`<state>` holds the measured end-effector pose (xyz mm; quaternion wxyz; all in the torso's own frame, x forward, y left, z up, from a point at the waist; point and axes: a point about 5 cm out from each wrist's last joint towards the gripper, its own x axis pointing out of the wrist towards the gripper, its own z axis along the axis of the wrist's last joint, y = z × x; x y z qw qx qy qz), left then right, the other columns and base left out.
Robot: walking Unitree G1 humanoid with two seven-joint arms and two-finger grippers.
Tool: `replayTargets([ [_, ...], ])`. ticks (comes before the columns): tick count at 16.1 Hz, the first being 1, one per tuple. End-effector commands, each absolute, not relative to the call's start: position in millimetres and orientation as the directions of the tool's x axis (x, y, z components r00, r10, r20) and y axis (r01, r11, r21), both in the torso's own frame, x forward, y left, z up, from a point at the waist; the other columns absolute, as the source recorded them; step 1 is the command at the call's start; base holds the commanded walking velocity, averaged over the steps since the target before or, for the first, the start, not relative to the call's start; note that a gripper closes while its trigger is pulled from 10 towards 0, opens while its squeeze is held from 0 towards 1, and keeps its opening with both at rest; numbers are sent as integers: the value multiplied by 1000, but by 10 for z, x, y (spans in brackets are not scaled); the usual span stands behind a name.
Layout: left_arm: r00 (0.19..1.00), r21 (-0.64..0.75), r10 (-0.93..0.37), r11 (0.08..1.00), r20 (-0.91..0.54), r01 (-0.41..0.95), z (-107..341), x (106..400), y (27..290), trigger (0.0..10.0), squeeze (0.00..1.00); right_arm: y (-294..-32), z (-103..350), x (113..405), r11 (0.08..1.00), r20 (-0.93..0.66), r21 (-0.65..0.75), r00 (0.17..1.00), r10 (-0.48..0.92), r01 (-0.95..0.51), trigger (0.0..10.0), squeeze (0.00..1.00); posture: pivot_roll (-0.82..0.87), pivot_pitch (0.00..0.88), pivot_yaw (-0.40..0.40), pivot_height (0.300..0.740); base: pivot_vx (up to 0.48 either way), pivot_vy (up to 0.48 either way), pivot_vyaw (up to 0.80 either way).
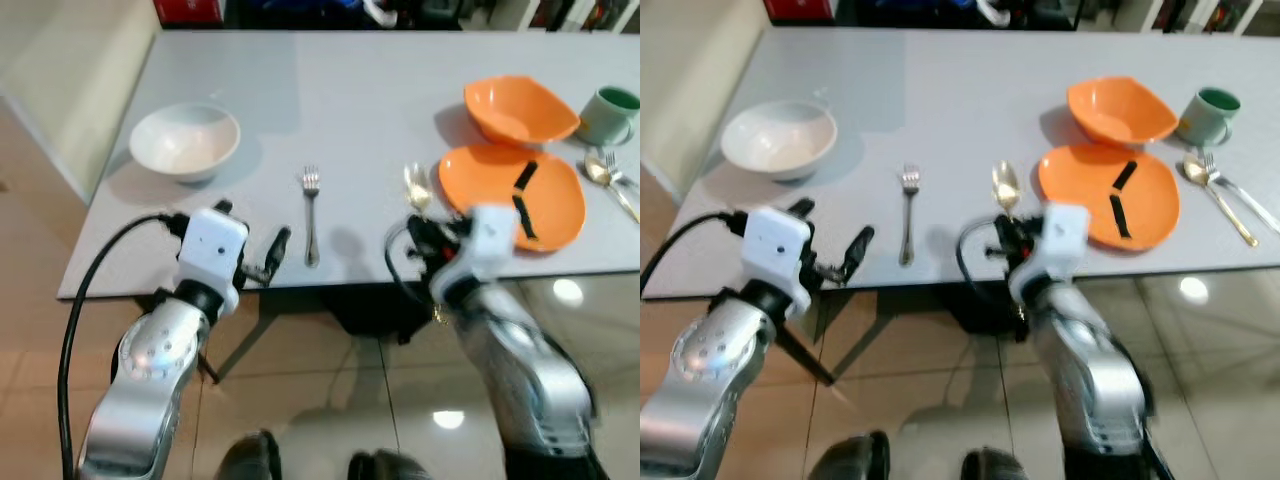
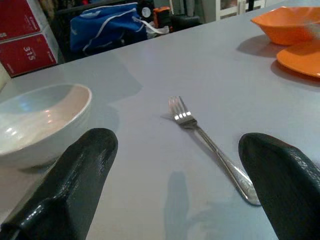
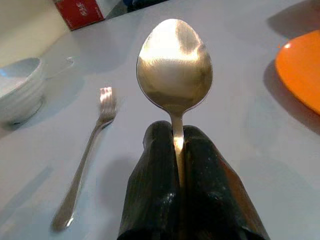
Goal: Setting the table
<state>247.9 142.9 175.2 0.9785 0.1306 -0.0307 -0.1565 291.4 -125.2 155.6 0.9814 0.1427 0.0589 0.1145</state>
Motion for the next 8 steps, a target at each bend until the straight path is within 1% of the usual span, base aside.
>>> replayTargets([
  [1,946,275,-325,909,1,312,1731,2475,1421,10000,0,-1271,1498,3101,942,-126,290,969,215,-171,10000,0,129,114,-94,740,0,0,0],
  [3,946,287,-323,906,-10,312,1699,2472,1435,10000,0,-1198,1489,3336,945,-136,279,967,216,-172,10000,0,120,111,-86,740,0,0,0],
  [4,936,283,-350,896,-29,343,1655,2477,1397,10000,0,-1125,1468,3486,945,-148,277,964,219,-172,10000,0,107,115,-71,740,0,0,0],
  [5,933,280,-357,893,-37,353,1636,2478,1379,10000,0,-1116,1451,3520,946,-154,276,964,217,-169,10000,0,110,122,-76,740,0,0,0],
  [6,921,308,-386,872,-48,381,1628,2465,1344,10000,0,-1112,1394,3580,951,-186,275,963,197,-141,10000,0,126,123,-90,740,0,0,0],
  [7,910,331,-412,852,-57,406,1655,2454,1340,10000,0,-1107,1351,3654,955,-220,278,961,166,-102,10000,0,137,144,-95,740,0,0,0],
  [8,908,339,-416,847,-58,410,1666,2437,1340,10000,0,-1106,1343,3673,956,-225,276,961,163,-97,10000,0,136,147,-95,740,0,0,0],
])
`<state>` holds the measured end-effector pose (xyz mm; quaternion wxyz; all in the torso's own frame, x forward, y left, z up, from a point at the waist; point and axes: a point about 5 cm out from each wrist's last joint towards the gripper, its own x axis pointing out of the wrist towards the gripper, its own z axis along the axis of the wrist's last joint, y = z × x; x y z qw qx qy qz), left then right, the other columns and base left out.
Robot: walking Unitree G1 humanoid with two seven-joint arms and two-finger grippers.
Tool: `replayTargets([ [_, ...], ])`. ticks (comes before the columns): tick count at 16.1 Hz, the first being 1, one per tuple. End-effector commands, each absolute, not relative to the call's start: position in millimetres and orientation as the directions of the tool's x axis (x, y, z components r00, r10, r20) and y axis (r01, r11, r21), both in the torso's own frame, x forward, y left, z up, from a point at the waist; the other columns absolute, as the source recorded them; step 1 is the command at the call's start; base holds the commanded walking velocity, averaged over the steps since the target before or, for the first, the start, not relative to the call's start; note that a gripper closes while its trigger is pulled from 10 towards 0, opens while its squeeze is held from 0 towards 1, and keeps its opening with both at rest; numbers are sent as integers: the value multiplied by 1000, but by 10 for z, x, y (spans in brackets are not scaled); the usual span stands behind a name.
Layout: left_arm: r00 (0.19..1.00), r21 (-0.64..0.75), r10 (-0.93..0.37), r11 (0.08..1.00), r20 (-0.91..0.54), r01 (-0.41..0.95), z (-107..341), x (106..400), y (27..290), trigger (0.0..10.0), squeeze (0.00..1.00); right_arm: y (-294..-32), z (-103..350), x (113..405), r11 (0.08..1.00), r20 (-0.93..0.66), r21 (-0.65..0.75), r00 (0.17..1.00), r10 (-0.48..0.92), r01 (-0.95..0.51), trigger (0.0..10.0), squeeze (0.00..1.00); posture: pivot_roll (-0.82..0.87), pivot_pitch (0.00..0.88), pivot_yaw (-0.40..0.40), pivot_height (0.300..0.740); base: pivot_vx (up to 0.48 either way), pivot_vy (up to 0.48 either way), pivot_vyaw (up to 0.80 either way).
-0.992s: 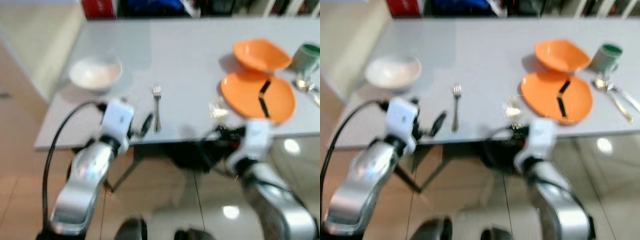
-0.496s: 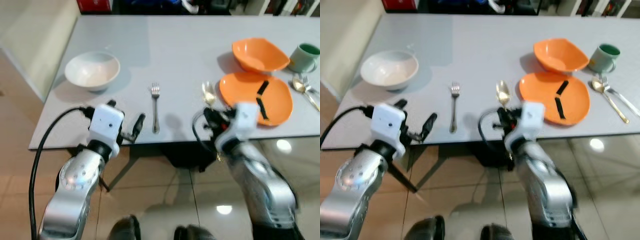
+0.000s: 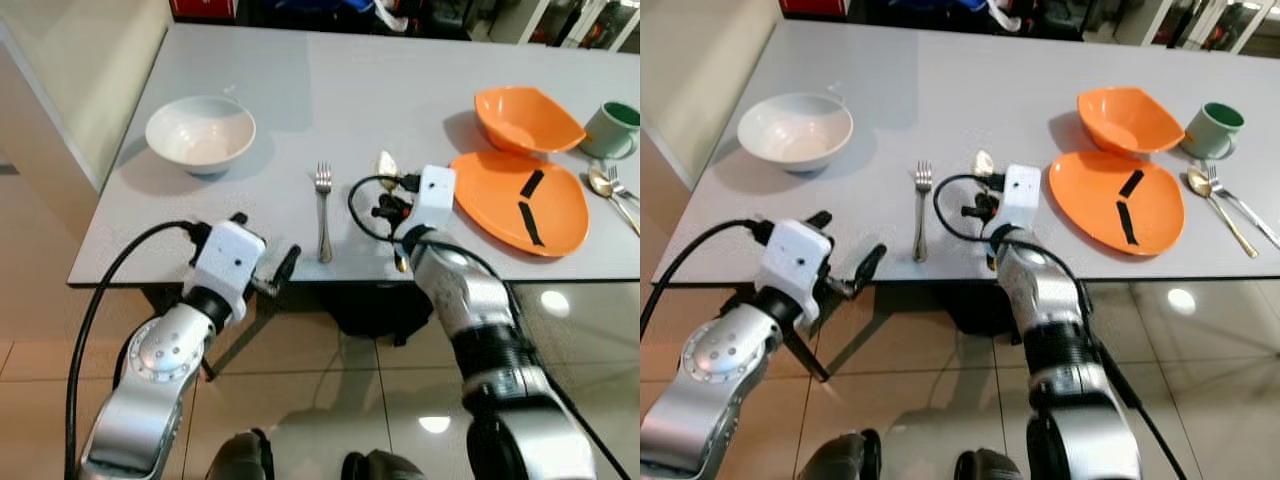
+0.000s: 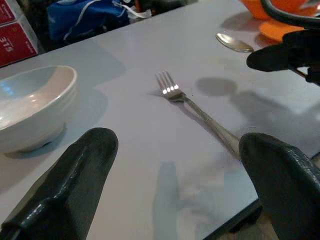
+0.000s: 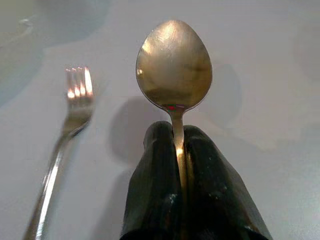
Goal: Setting the table
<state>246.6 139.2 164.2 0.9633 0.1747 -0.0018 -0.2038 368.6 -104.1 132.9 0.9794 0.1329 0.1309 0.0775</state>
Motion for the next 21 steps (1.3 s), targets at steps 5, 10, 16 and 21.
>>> replayTargets([
  [5,899,355,-425,828,-107,434,1635,2354,1390,10000,0,-863,1353,3832,949,-244,290,950,195,-120,10000,0,122,191,-99,740,0,0,0],
  [10,904,359,-410,830,-124,426,1665,2290,1444,10000,0,-680,1368,3878,955,-250,263,946,207,-139,10000,0,148,233,-105,740,0,0,0],
  [16,897,376,-414,815,-156,442,1714,2189,1506,10000,0,-564,1436,3909,956,-238,262,951,199,-134,10000,0,214,256,-103,740,0,0,0],
  [21,884,361,-441,808,-154,466,1750,2186,1478,10000,0,-502,1423,3897,941,-248,301,940,235,-156,10000,94,217,254,-100,740,0,0,0],
])
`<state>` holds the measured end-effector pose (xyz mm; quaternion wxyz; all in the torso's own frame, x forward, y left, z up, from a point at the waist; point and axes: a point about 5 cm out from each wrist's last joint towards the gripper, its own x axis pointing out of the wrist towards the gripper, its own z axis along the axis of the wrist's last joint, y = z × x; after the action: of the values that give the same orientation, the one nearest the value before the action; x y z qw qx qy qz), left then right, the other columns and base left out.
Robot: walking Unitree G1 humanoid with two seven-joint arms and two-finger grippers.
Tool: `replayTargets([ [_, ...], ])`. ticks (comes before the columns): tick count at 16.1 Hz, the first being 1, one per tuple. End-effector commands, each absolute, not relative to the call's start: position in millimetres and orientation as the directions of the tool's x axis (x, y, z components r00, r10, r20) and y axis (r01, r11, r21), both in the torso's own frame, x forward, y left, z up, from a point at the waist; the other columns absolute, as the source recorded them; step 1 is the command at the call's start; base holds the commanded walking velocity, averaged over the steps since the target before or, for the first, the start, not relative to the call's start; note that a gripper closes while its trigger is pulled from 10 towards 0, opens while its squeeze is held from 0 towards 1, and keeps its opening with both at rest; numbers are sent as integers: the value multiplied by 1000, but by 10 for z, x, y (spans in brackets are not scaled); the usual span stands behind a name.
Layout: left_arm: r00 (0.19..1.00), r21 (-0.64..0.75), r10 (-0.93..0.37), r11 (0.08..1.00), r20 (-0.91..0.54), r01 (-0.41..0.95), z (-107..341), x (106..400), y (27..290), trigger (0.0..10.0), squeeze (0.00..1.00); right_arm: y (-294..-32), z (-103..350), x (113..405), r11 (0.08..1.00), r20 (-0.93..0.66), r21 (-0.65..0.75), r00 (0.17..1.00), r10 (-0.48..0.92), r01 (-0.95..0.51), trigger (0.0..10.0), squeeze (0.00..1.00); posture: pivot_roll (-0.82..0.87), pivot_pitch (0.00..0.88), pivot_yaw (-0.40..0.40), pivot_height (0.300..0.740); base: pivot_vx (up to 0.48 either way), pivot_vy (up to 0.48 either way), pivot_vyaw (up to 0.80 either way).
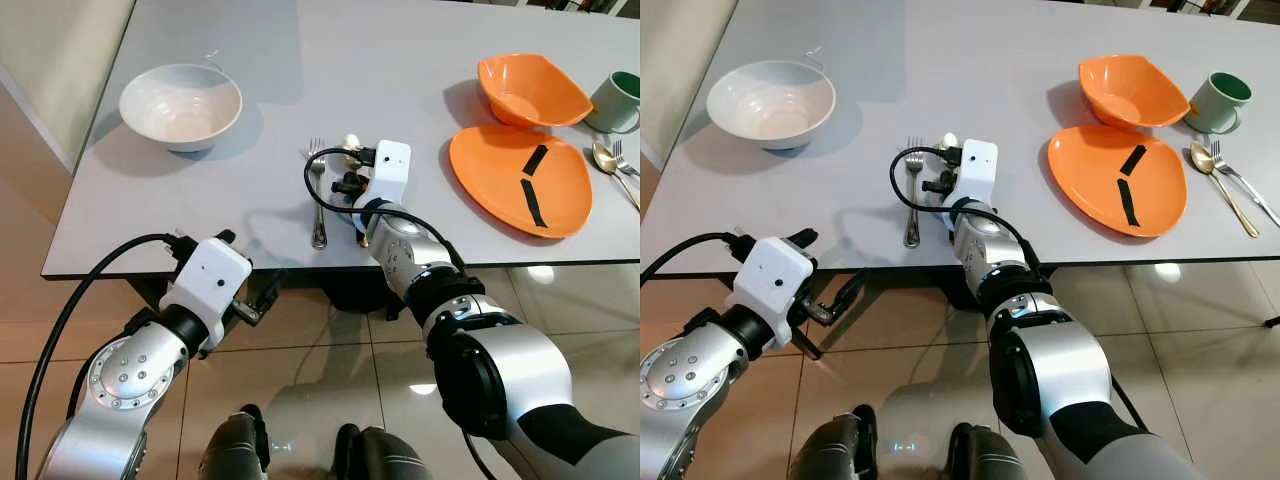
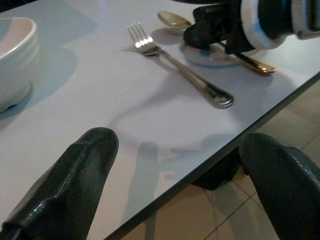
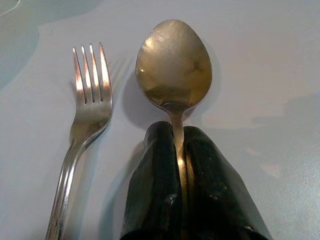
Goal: Setting the table
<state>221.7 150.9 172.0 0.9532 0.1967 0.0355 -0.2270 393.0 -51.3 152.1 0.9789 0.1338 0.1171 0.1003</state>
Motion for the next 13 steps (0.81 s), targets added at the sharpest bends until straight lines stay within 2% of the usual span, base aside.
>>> replayTargets([
  [1,882,359,-444,807,-155,469,1750,2182,1472,10000,0,-500,1414,3894,939,-252,306,938,238,-156,10000,388,216,255,-100,740,0,0,0],
  [3,879,355,-450,804,-160,476,1743,2173,1461,10000,0,-485,1405,3887,933,-255,320,933,255,-167,10000,663,214,253,-97,740,0,0,0],
  [4,876,353,-453,803,-162,481,1738,2173,1454,10000,0,-478,1410,3888,930,-254,324,931,261,-173,10000,769,213,251,-97,740,0,0,0],
  [5,874,352,-457,801,-164,484,1738,2173,1449,10000,0,-473,1414,3889,929,-253,326,931,265,-176,10000,827,213,251,-97,740,0,0,0],
  [6,873,352,-458,800,-165,486,1738,2178,1447,10000,0,-468,1415,3888,929,-253,326,930,268,-179,10000,1000,215,247,-96,740,0,0,0],
  [9,873,359,-461,797,-160,486,1748,2190,1444,10000,0,-487,1462,3907,933,-231,308,937,262,-185,10000,1000,214,232,-96,740,0,0,0],
  [10,884,370,-445,805,-140,464,1764,2211,1450,10000,0,-548,1561,3946,937,-175,294,953,249,-191,10000,949,212,221,-100,740,0,0,0],
  [11,900,357,-422,828,-109,431,1791,2239,1460,10000,0,-627,1704,3978,934,-86,294,968,238,-204,10000,0,205,212,-104,740,0,0,0],
  [12,909,340,-405,845,-95,412,1803,2261,1467,10000,0,-695,1811,3980,930,-13,303,975,224,-209,10000,0,195,200,-108,740,0,0,0],
  [13,914,308,-399,863,-69,400,1819,2291,1450,10000,0,-893,2012,3897,926,122,311,975,183,-213,10000,0,185,188,-110,740,0,0,0],
])
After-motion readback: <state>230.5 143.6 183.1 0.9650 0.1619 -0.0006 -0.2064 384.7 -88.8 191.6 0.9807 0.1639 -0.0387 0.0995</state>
